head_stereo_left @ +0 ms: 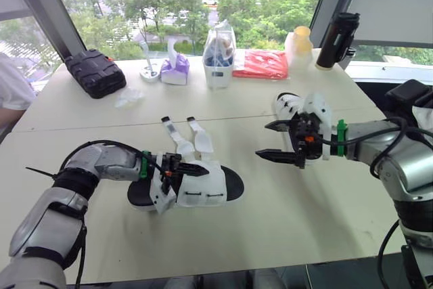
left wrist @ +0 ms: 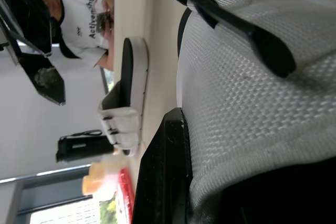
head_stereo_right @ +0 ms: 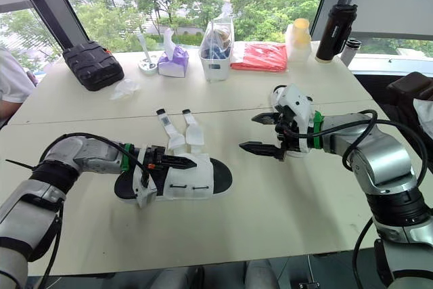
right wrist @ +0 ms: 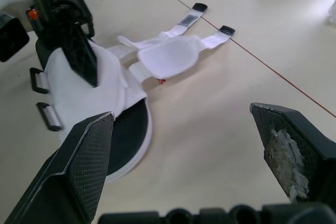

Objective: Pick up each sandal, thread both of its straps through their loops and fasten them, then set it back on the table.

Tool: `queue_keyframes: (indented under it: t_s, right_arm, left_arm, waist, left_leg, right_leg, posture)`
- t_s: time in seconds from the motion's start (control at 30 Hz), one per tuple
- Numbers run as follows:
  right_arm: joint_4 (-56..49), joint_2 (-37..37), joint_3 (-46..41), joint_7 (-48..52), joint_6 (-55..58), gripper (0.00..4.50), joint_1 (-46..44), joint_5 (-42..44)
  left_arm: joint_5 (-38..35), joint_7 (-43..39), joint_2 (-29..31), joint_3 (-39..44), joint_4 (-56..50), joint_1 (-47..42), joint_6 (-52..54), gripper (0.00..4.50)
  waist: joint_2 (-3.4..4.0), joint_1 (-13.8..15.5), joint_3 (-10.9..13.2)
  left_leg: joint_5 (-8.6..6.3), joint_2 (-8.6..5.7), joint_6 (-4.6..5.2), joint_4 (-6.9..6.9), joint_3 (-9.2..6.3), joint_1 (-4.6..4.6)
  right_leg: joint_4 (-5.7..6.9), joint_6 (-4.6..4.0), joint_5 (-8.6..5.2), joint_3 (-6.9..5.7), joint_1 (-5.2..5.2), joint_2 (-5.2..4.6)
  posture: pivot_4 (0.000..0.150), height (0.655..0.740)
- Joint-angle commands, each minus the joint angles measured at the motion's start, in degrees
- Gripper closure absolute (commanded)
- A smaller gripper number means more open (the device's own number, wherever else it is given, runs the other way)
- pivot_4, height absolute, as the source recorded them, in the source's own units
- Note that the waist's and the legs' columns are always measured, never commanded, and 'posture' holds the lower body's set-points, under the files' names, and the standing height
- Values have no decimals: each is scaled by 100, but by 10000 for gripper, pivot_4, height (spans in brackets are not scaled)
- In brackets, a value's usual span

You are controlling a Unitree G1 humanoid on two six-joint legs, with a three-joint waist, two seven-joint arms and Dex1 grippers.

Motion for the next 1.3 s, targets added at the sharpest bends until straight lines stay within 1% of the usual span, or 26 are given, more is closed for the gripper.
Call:
queue_keyframes:
  t_s: [0.03,0.13,0.37,0.57,0.73,0.77,0.8,0.87,1.0,1.03,1.23,1.3]
  right_arm:
    - [-228,22,-116,-55,-84,0,1,68]
    - [-246,44,-102,-98,-94,0,25,60]
    - [-268,45,-84,-129,-98,0,28,57]
    - [-300,38,-85,-181,-103,0,66,33]
    - [-326,42,-97,-217,-76,0,74,57]
    - [-317,45,-90,-221,-78,0,66,51]
    - [-308,45,-74,-221,-90,0,60,36]
    - [-295,46,-61,-219,-98,0,53,30]
    - [-261,57,-24,-206,-114,0,41,23]
    - [-235,66,8,-199,-140,0,37,-3]
    - [-101,113,157,-147,-287,0,16,-94]
    - [-22,139,257,-106,-404,0,8,-189]
  left_arm:
    - [682,922,5,-84,-105,-244,611,44685]
    - [1115,1501,-89,-387,-20,-474,985,44685]
    - [1711,2557,-219,-1239,387,-991,1242,44685]
    - [1858,3227,-378,-1750,902,-1340,1365,44685]
    - [1729,3333,-433,-1991,1245,-1428,1281,44685]
    - [1669,3291,-434,-2002,1319,-1433,1254,37736]
    - [1592,3207,-439,-1999,1424,-1439,1227,34216]
    - [1519,3157,-395,-2033,1521,-1451,1213,24766]
    - [1327,3047,-285,-2054,1594,-1440,1109,3293]
    - [1276,3044,-231,-2051,1566,-1418,1082,453]
    - [848,2615,127,-1999,1492,-1281,617,453]
    - [647,2443,436,-1898,1403,-1254,377,453]
  waist:
    - [0,-13,0]
    - [0,-16,0]
    - [-1,-4,0]
    - [-1,62,0]
    - [-2,105,0]
    - [-2,104,0]
    - [-2,98,1]
    - [-3,92,1]
    - [-4,103,1]
    - [-4,102,1]
    - [-4,68,1]
    - [-5,59,0]
  left_leg:
    - [0,0,1,2,1,0]
    - [1,-1,1,2,0,1]
    - [1,-2,1,5,0,-1]
    - [1,-3,1,20,0,-4]
    - [-6,-5,12,61,1,-15]
    - [-6,-6,13,65,1,-15]
    - [-6,-6,13,66,1,-15]
    - [-6,-5,13,67,1,-15]
    - [-6,-5,12,71,0,-14]
    - [-6,-5,12,72,0,-13]
    - [-6,-3,12,72,0,-8]
    - [-6,-3,13,73,0,-8]
  right_leg:
    - [0,2,1,0,0,0]
    - [3,2,1,0,0,0]
    - [2,3,1,0,1,0]
    - [7,3,1,0,2,0]
    - [28,3,1,1,3,0]
    - [30,3,1,1,3,0]
    - [34,3,1,1,3,0]
    - [39,3,1,1,0,0]
    - [41,3,1,1,0,0]
    - [42,3,1,1,1,0]
    - [52,3,1,2,-1,0]
    - [52,3,1,2,0,0]
  posture:
    - [1500,7400]
    - [1500,7400]
    - [1500,7400]
    - [1500,7400]
    - [1500,7400]
    - [1500,7400]
    - [1500,7400]
    - [1500,7400]
    - [1500,7400]
    - [1500,7400]
    - [1500,7400]
    - [1500,7400]
